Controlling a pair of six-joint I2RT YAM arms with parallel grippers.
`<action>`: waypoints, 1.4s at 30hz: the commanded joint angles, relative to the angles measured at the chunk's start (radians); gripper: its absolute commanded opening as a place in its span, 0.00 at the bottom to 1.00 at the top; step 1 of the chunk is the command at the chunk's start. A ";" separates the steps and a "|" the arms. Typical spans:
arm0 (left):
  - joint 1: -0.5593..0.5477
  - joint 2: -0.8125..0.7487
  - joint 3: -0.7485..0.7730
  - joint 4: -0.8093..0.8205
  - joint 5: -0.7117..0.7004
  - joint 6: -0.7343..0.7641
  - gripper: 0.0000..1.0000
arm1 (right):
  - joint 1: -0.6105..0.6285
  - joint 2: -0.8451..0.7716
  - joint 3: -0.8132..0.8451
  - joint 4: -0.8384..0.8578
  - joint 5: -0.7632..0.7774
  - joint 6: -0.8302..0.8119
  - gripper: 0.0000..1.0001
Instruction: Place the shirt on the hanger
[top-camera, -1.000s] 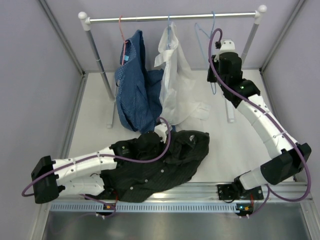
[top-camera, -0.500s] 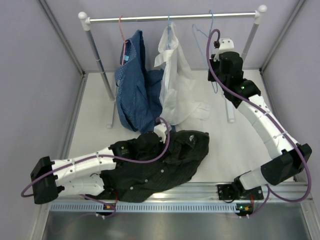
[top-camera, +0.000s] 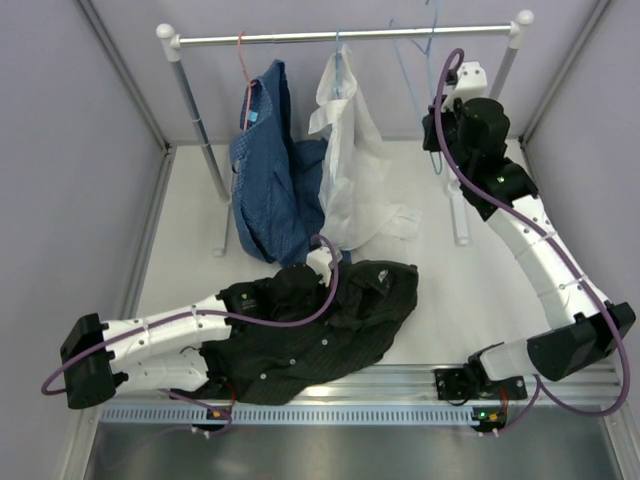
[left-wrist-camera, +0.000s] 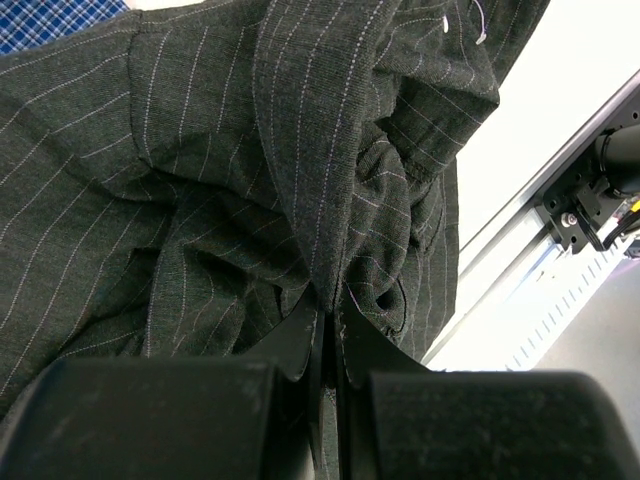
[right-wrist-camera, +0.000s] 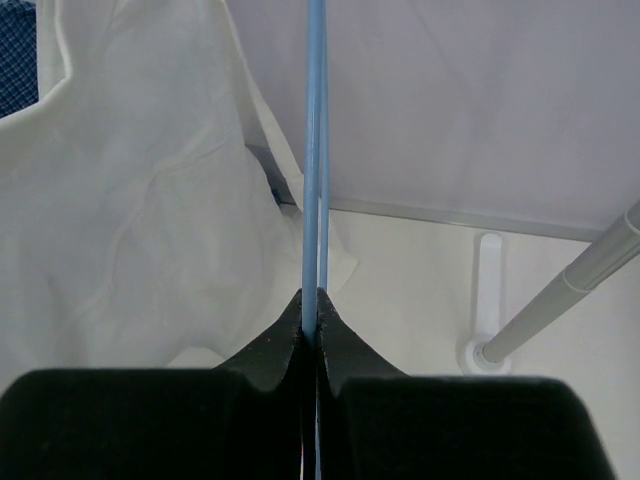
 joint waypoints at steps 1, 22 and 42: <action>0.000 -0.023 0.001 0.041 -0.032 -0.001 0.00 | -0.021 -0.048 0.005 0.103 -0.064 0.006 0.00; 0.049 -0.040 0.078 0.013 -0.267 -0.149 0.00 | -0.056 -0.606 -0.221 -0.578 -0.500 -0.015 0.00; 0.199 0.075 0.177 0.021 -0.124 -0.180 0.00 | 0.244 -0.876 -0.287 -1.046 -0.469 0.019 0.00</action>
